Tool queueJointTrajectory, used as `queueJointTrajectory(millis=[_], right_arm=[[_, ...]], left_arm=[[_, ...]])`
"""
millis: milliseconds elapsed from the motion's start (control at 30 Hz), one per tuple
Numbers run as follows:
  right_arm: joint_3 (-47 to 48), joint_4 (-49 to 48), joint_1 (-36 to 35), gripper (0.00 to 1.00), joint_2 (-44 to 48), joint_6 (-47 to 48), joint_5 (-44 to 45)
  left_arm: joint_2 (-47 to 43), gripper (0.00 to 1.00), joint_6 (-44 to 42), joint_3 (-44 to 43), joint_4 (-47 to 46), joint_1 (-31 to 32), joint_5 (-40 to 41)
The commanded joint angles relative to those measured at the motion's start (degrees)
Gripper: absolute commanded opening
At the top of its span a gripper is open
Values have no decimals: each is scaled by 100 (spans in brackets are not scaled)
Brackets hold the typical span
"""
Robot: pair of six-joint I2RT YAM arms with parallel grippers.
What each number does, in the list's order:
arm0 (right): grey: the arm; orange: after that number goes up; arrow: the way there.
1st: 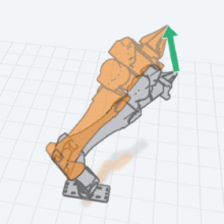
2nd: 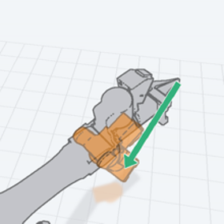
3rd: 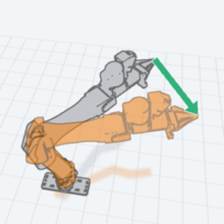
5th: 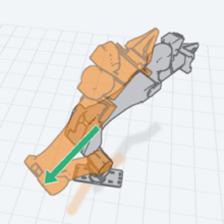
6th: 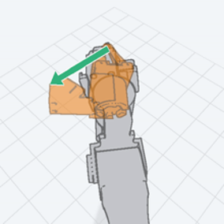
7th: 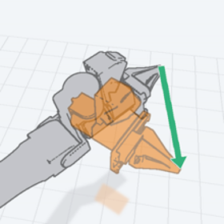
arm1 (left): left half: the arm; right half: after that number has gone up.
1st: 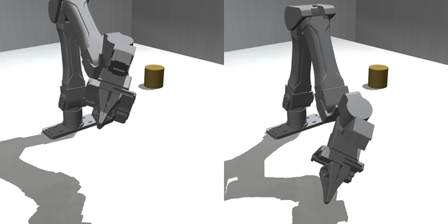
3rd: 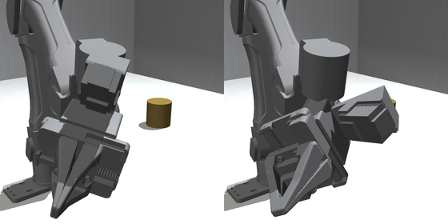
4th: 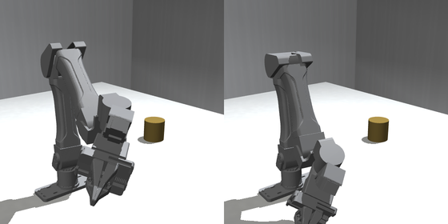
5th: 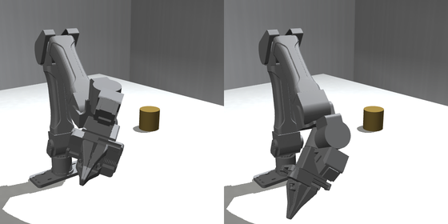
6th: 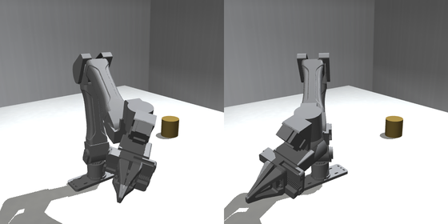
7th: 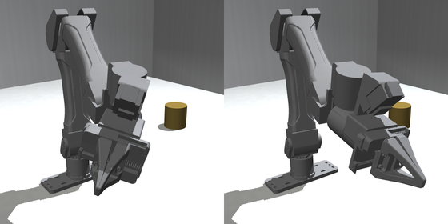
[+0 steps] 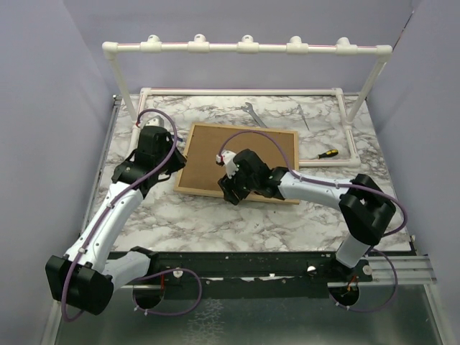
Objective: Take the photo out of the frame
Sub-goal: Adjust the photo frame at the center of the board.
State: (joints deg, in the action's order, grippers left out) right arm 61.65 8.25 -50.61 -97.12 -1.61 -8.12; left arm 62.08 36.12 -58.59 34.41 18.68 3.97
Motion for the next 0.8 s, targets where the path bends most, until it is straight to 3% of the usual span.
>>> queueJointTrajectory(millis=[0, 200, 767], right_arm=[[-16, 268, -204, 58, -138, 373, 409], [-229, 563, -410, 44, -87, 209, 789], [-1168, 681, -496, 42, 333, -645, 1336]], left_arm=[[-80, 0, -190, 82, -49, -151, -390], [-98, 0, -235, 185, -92, -280, -566], [-61, 0, -82, 519, -343, -356, -957]])
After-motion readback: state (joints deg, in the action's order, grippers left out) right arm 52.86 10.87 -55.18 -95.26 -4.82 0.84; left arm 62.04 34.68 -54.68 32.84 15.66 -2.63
